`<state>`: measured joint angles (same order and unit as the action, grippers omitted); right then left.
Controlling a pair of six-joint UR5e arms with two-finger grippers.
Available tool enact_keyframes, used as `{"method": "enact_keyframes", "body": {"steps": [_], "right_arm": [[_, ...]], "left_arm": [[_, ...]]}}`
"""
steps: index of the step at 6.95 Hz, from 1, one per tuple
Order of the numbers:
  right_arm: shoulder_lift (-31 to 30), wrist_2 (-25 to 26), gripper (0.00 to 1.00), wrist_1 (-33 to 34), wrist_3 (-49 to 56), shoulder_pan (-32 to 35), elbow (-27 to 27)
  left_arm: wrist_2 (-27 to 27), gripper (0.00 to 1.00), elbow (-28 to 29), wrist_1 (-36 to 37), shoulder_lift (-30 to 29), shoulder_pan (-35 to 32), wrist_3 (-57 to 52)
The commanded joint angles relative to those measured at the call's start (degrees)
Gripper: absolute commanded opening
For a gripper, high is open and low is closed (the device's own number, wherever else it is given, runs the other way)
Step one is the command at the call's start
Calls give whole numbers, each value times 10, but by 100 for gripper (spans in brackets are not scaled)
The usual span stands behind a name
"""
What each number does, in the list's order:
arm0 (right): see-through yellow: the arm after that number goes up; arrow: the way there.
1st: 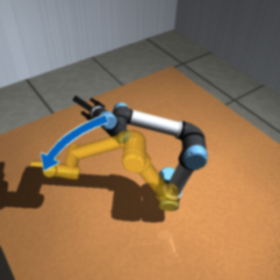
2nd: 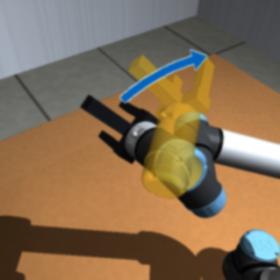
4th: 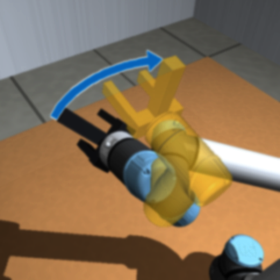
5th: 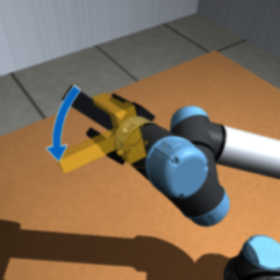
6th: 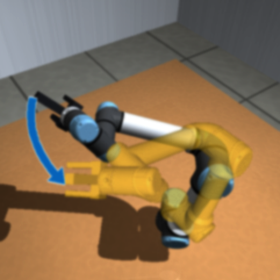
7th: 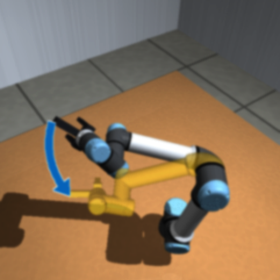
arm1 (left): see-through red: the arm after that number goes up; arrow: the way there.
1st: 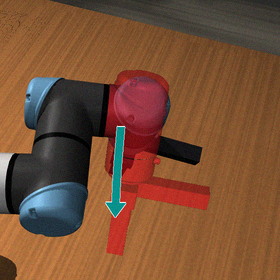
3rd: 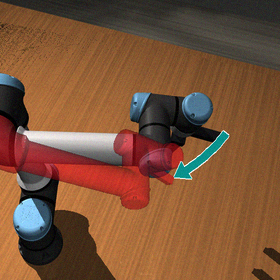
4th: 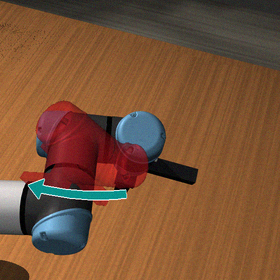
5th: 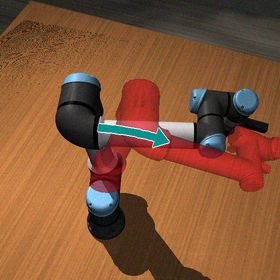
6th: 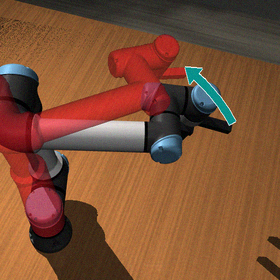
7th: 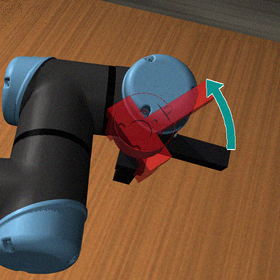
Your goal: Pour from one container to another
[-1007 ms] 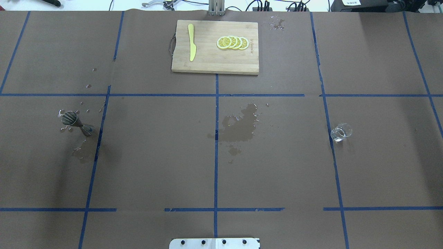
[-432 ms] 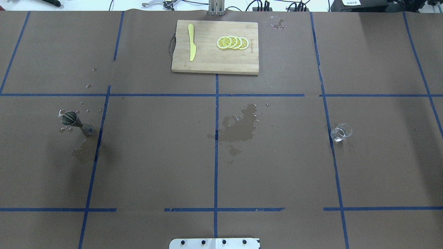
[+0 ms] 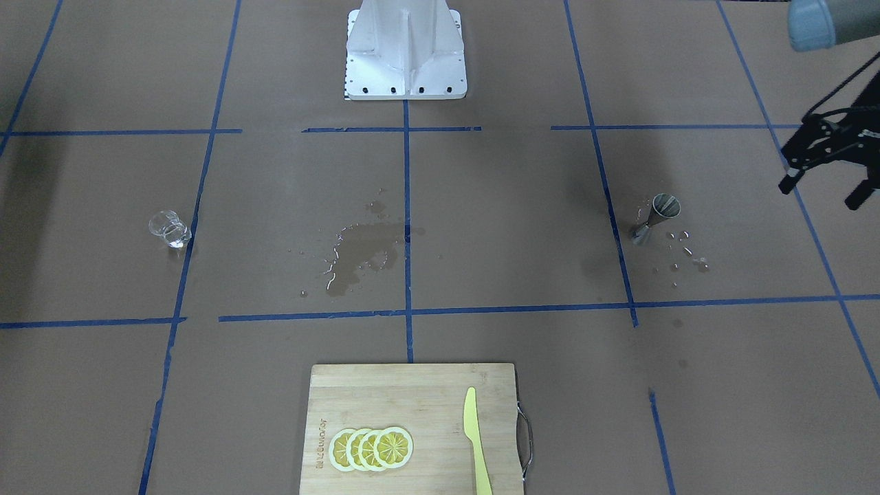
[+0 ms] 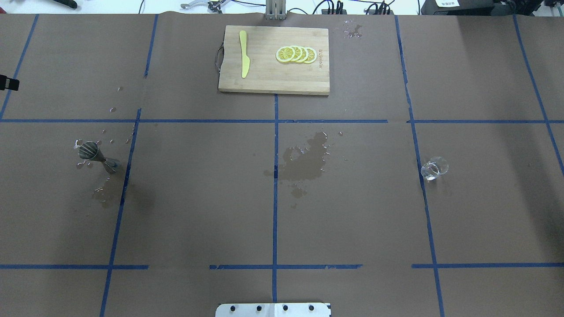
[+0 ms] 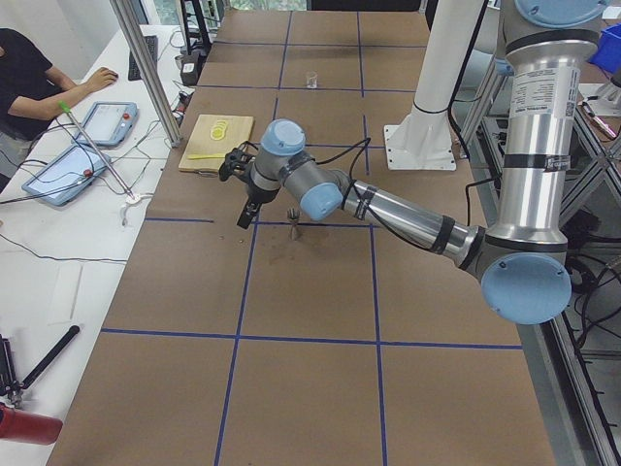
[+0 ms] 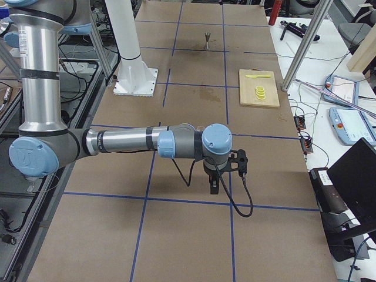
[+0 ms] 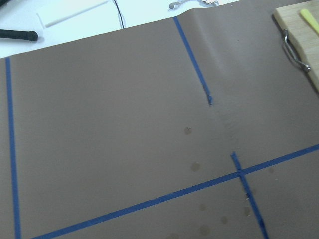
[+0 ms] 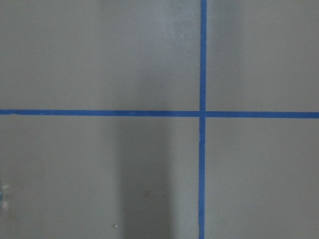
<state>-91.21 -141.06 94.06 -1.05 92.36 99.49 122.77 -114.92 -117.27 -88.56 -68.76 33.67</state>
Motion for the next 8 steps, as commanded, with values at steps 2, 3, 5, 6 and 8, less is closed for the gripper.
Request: {"method": "enact_keyframes", "body": {"steps": [2,3,5,6,8], "right_arm": [[13,-5,100,1,-8,-10,22],[14,-5,100,1,-20,-13,32],[14,-1,100,1,-53,-24,49],[14,2,100,2,-54,-31,55],[14,10,100,2,-56,-35,69]], "left_arm": [[-187,100,-101,-135,142,162,206],[-272,99,-108,-135,161,225,258],[-390,99,-126,-135,190,327,327],[-484,99,-124,-131,197,410,388],[-650,96,-112,-37,190,541,508]]}}
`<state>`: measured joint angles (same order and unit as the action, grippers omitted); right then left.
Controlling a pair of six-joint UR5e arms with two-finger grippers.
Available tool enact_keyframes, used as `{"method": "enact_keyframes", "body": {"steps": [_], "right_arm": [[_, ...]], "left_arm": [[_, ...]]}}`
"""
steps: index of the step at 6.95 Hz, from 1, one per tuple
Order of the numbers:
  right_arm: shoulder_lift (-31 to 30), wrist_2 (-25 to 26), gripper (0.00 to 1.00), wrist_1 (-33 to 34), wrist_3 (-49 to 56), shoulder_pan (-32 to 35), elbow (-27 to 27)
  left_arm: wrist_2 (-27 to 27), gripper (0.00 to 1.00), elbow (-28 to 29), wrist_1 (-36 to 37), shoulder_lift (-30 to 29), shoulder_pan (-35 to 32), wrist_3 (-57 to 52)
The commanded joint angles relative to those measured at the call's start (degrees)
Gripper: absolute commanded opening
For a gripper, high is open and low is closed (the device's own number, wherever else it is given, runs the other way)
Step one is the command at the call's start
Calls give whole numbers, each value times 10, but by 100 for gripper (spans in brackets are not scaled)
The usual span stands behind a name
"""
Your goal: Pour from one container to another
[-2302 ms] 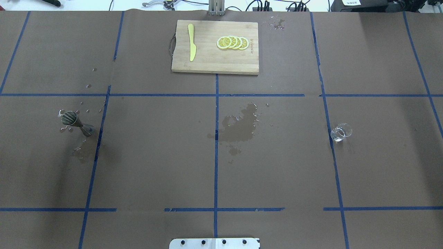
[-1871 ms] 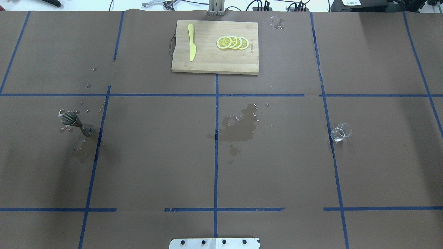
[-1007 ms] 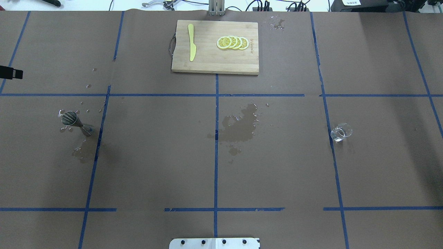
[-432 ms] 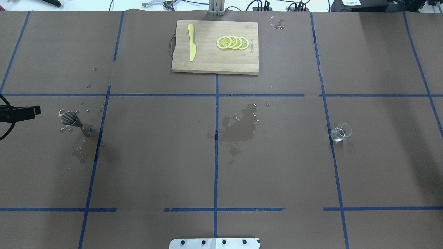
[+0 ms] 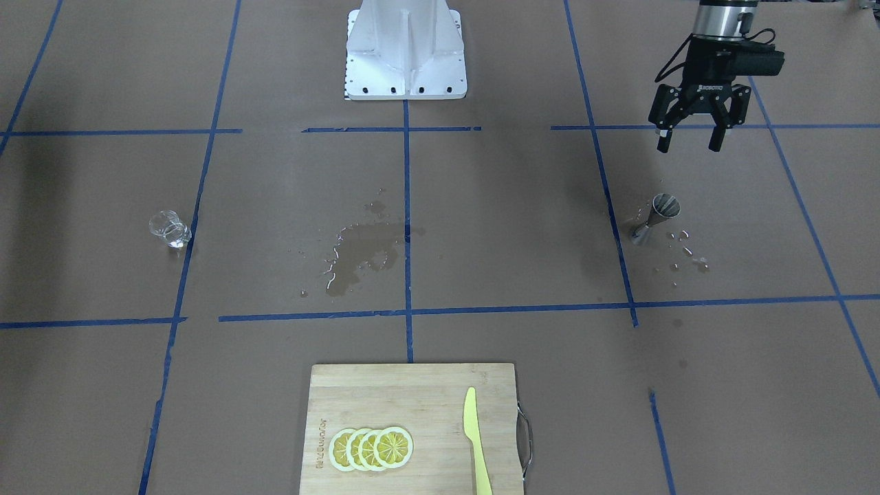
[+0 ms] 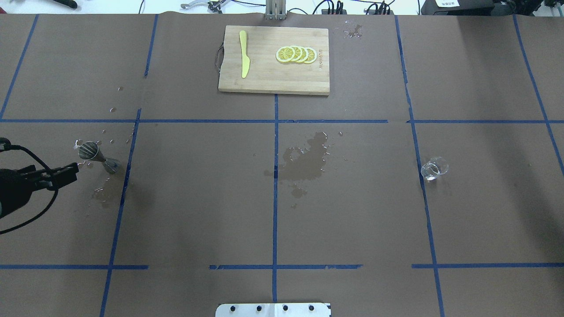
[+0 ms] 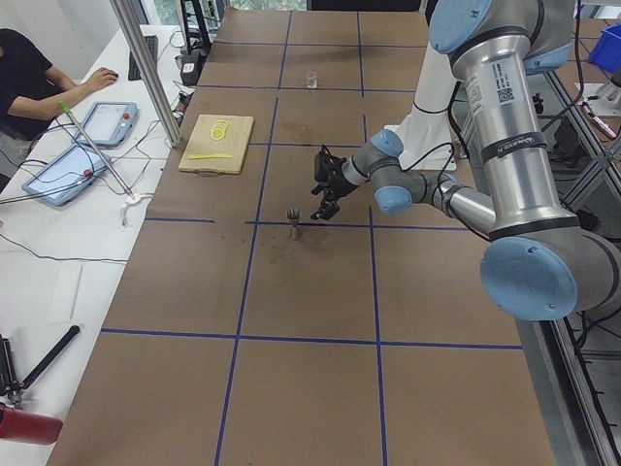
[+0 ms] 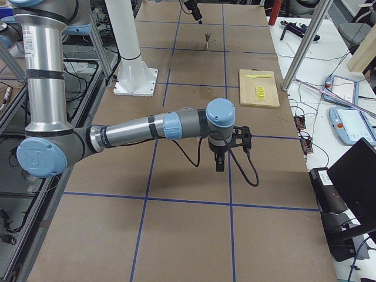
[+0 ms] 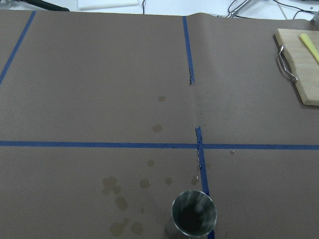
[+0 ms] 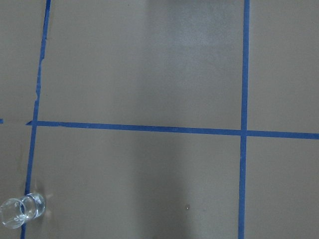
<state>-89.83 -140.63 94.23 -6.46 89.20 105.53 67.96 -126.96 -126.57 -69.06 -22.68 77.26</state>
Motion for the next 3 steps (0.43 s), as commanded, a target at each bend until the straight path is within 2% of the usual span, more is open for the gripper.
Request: {"method": "enact_keyframes", "body": {"steps": [1,3], "right_arm": [[0,17,100,1,-12,-13,12],[4,17,100,0,-32,-24,13]], "left_arm": [[-163,94,49,66,-39,93,92],[-250,93,135,67,-97,93,94]]}}
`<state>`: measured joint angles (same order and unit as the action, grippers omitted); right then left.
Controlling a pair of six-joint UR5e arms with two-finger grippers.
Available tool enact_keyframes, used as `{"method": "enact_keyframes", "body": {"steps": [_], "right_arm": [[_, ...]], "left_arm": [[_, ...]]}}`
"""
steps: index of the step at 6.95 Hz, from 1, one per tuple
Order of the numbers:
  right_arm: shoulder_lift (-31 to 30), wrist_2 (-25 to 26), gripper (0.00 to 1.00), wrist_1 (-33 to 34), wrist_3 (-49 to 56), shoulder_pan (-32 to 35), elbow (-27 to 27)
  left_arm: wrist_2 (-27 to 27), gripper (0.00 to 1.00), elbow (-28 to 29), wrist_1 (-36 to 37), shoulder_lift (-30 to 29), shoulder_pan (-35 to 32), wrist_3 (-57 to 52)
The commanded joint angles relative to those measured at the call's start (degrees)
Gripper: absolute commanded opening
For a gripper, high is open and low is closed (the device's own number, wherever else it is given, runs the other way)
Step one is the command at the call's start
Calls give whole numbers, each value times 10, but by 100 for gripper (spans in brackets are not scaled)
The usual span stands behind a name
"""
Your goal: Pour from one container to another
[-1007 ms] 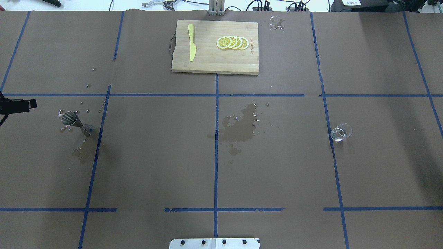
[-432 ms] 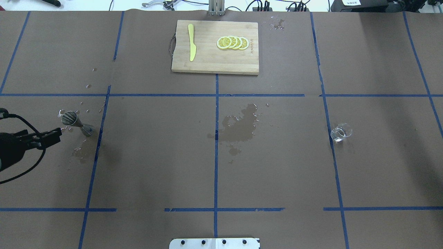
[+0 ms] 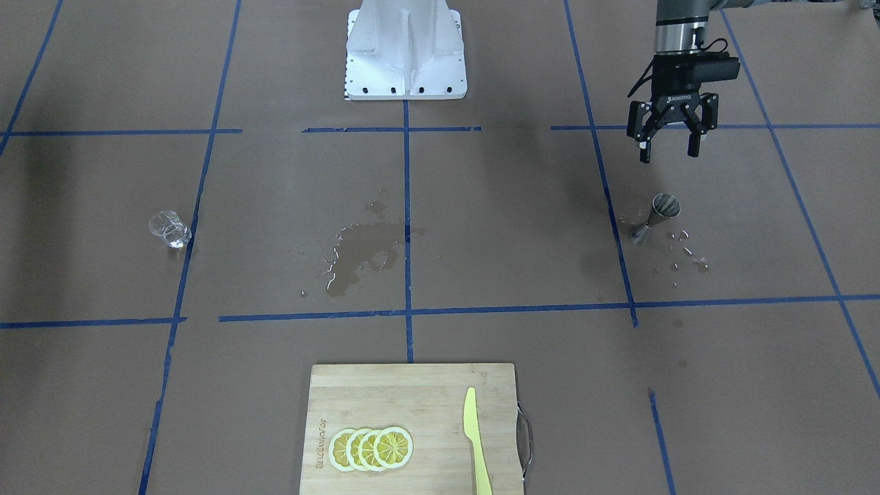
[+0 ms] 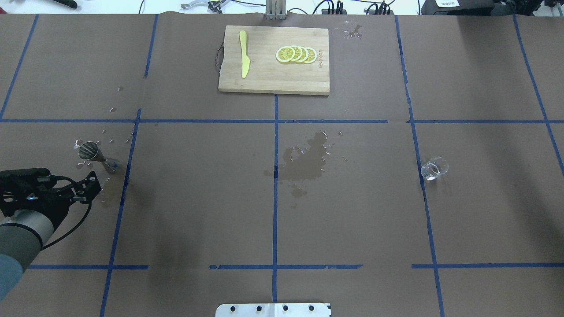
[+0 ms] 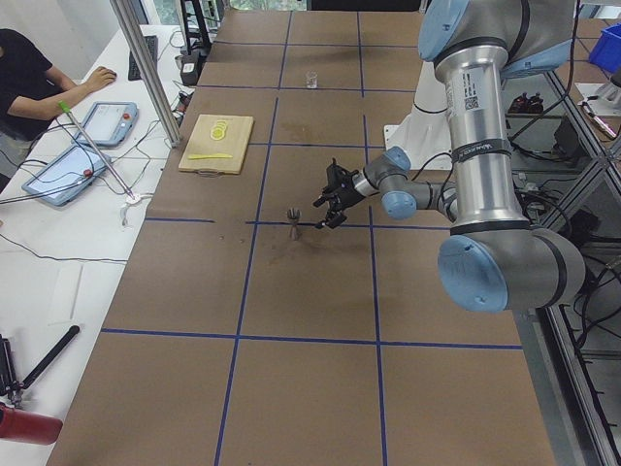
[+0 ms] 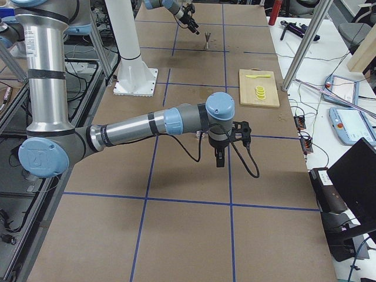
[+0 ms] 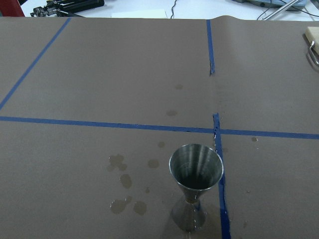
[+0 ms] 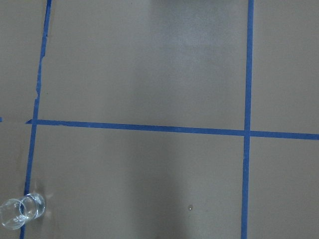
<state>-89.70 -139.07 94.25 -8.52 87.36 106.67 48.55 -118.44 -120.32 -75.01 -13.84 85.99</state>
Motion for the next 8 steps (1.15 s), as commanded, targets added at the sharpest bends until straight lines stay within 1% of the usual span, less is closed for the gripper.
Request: {"method": "enact_keyframes", "body": {"steps": [1,3,5,6,7,8], "right_arm": [[6,1,100,-1,-31,-10,5],[8,1,100,-1,-33,-11,5],[7,0,100,-2,-40,-14,8],[7,0,100,-2,-41,-14,10],[7,0,100,-2,-42,-15,10],[6,-1,100,-2,-45,-15,10]], "left_arm": [[-86,92,76,4,-60,5,7],[-130,91,123,4,-95,5,7],[-153,88,134,4,-106,5,7],[-179,88,145,3,-108,5,7],[-180,88,161,2,-116,5,9],[-181,87,193,2,-136,6,35]]}}
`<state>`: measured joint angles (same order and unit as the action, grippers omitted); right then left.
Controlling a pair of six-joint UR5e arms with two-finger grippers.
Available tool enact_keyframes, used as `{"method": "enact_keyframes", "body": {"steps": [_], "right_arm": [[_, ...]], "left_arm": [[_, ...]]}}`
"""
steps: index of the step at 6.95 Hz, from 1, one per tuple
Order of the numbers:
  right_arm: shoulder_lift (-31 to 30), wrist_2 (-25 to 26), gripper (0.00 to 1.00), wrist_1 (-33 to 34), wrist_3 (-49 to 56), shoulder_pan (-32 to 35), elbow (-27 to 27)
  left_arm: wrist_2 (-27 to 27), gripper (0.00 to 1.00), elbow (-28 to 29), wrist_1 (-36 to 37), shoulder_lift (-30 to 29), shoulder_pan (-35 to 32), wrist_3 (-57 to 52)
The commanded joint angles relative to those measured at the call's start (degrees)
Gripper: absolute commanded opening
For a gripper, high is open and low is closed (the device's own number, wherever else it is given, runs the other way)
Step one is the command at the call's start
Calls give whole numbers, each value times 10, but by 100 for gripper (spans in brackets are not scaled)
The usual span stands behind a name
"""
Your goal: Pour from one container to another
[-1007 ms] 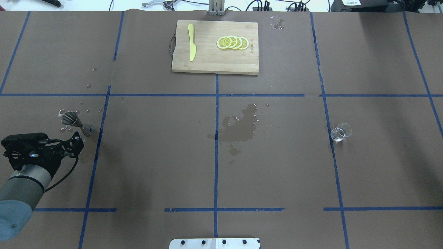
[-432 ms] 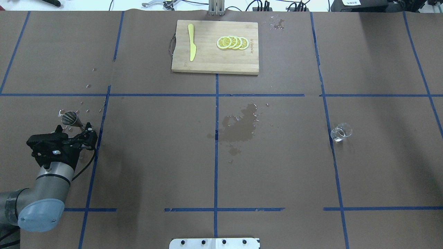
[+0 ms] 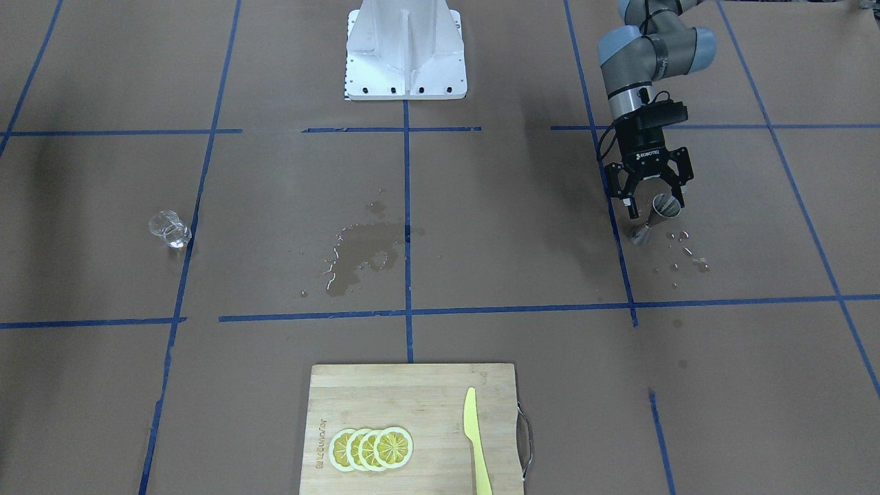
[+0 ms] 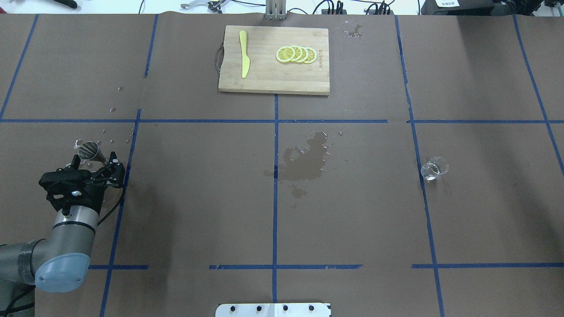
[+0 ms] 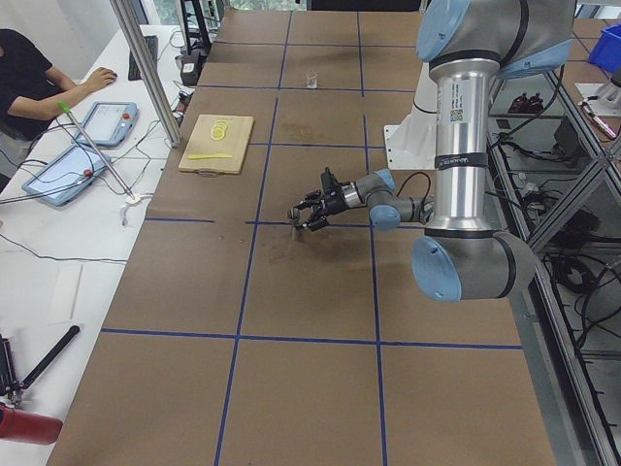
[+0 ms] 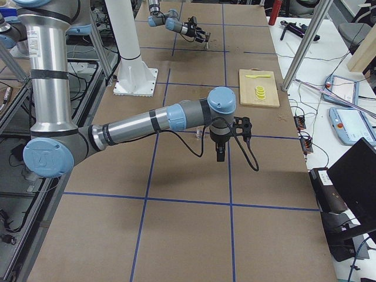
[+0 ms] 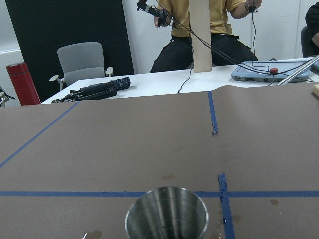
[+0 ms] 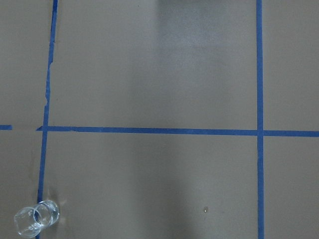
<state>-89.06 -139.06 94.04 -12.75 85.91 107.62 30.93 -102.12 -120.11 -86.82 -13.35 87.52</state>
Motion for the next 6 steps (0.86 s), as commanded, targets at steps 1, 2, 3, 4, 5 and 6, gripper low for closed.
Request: {"method": "enact_keyframes", "body": {"steps": [1,2,3,4,5,6], "right_arm": [[-2,-1,100,0,-3,-1,0],[-2,-1,100,0,-3,-1,0],[-2,-1,100,0,-3,-1,0],[-2,-1,100,0,-3,-1,0],[-2,-1,100,0,-3,-3,0],[-2,-1,100,0,-3,-3,0]], "left_arm": [[-4,83,45,0,-29,0,21],[-4,80,46,0,-29,0,21],[-4,76,45,0,-27,0,22],[-4,70,47,0,-26,-1,22],[-4,66,47,0,-26,-1,23],[-4,59,47,0,-25,-1,25]]}}
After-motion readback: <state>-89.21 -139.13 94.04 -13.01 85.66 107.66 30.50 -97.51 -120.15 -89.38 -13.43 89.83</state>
